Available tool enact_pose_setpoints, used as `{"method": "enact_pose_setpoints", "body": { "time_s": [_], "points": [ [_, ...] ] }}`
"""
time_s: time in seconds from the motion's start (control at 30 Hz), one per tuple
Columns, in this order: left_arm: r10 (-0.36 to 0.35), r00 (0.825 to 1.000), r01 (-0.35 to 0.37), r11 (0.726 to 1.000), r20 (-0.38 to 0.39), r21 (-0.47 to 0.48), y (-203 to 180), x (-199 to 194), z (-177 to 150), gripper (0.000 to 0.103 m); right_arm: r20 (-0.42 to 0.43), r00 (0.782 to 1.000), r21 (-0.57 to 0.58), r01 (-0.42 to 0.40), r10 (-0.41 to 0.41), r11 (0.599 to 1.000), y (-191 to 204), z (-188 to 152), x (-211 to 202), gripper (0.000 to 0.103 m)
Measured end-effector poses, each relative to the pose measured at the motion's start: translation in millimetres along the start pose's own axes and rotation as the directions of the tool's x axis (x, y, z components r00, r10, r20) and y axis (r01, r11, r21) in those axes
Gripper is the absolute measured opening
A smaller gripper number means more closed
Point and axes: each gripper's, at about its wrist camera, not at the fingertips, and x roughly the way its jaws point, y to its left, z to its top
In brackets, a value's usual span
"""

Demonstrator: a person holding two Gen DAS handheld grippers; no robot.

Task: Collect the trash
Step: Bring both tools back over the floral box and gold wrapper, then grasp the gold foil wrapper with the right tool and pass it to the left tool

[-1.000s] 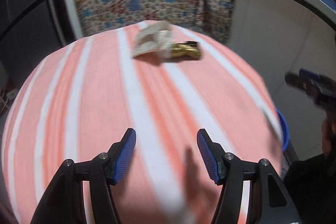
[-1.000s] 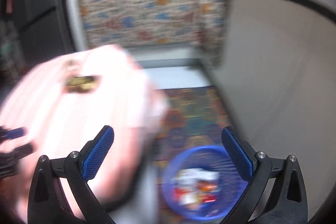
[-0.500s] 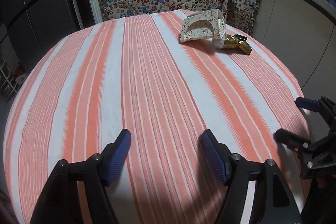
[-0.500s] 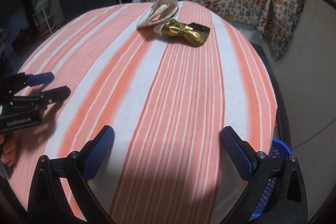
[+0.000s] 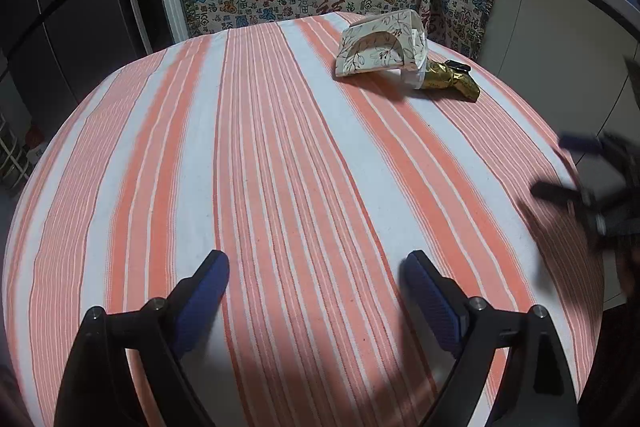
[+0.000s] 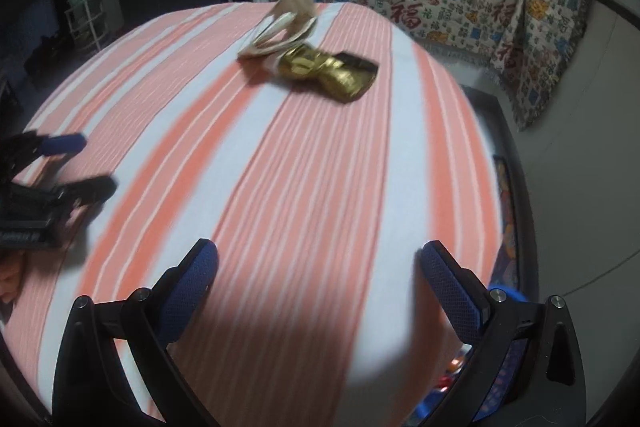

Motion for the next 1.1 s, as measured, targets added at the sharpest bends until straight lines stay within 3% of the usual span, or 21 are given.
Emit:
{"method": "enact_pose_setpoints", "body": {
  "time_s": [0.07, 0.17, 0.23, 0.3, 0.43, 0.53, 0.57, 0.6, 0.63, 0.77, 0.87, 0.97, 1.07, 1.1],
  "points": [
    [0.0, 1.0, 0.0, 1.0, 0.0, 0.0, 0.2, -0.2, -0.1, 0.092, 0.041, 0.999, -0.029, -0.027, 0.028, 0.999, -11.8, 26.0, 7.2, 0.102],
    [0.0, 1.0, 0.0, 1.0, 0.001, 0.001, 0.8, 0.1, 0.0, 0.092, 0.066, 0.988, -0.066, -0.136, 0.14, 0.989, -22.0, 65.9, 20.0, 0.102],
    [-0.001, 1.0, 0.001, 1.0, 0.0, 0.0, 1.1, 0.4, 0.0, 0.092, 0.042, 0.982, -0.109, -0.176, 0.182, 0.978, -20.0, 86.7, 32.2, 0.102],
    [-0.002, 1.0, 0.002, 1.0, 0.0, 0.0, 1.5, 0.3, 0.0, 0.092, 0.023, 0.985, -0.164, -0.164, 0.17, 0.973, -13.3, 105.0, 46.8, 0.102],
    [-0.004, 1.0, 0.004, 1.0, -0.001, -0.001, 2.1, 0.2, 0.5, 0.092, -0.038, 0.979, -0.199, -0.206, 0.202, 0.958, -7.4, 119.8, 73.8, 0.102],
    [-0.005, 1.0, 0.005, 1.0, -0.001, -0.002, 1.9, -0.1, 0.1, 0.092, -0.141, 0.944, -0.186, -0.322, 0.299, 0.928, -2.3, 113.4, 90.5, 0.097],
    [-0.005, 1.0, 0.005, 1.0, -0.001, -0.003, 1.6, 0.0, 0.2, 0.092, -0.155, 0.937, -0.195, -0.341, 0.314, 0.92, 2.8, 107.5, 89.5, 0.083],
    [-0.006, 1.0, 0.006, 1.0, -0.001, -0.003, 1.4, 0.0, 0.4, 0.092, -0.145, 0.946, -0.216, -0.317, 0.291, 0.924, 8.1, 103.2, 84.8, 0.059],
    [-0.006, 1.0, 0.006, 1.0, -0.001, -0.004, 1.3, -0.2, 0.2, 0.092, -0.147, 0.954, -0.222, -0.291, 0.263, 0.931, 13.5, 98.4, 80.4, 0.043],
    [-0.008, 1.0, 0.008, 1.0, -0.001, -0.006, 1.6, -0.3, 0.8, 0.092, -0.14, 0.955, -0.122, -0.279, 0.261, 0.953, 31.4, 65.7, 45.4, 0.044],
    [-0.018, 1.0, 0.018, 1.0, 0.003, -0.013, 2.8, -1.3, 0.3, 0.092, -0.134, 0.967, -0.01, -0.218, 0.215, 0.976, 47.4, 33.8, 20.7, 0.044],
    [-0.093, 0.995, 0.094, 0.994, 0.02, -0.052, 13.4, -10.2, -3.6, 0.092, -0.091, 0.969, 0.093, -0.222, 0.23, 0.971, 63.2, 24.2, 10.6, 0.044],
    [-0.139, 0.99, 0.139, 0.99, 0.026, -0.03, 23.1, -27.7, -19.3, 0.092, -0.052, 0.952, 0.198, -0.287, 0.302, 0.937, 72.6, 29.2, 12.5, 0.047],
    [-0.141, 0.99, 0.141, 0.99, 0.029, -0.013, 25.6, -35.3, -27.2, 0.092, -0.034, 0.93, 0.204, -0.351, 0.365, 0.914, 77.7, 32.5, 14.0, 0.049]
  ]
}}
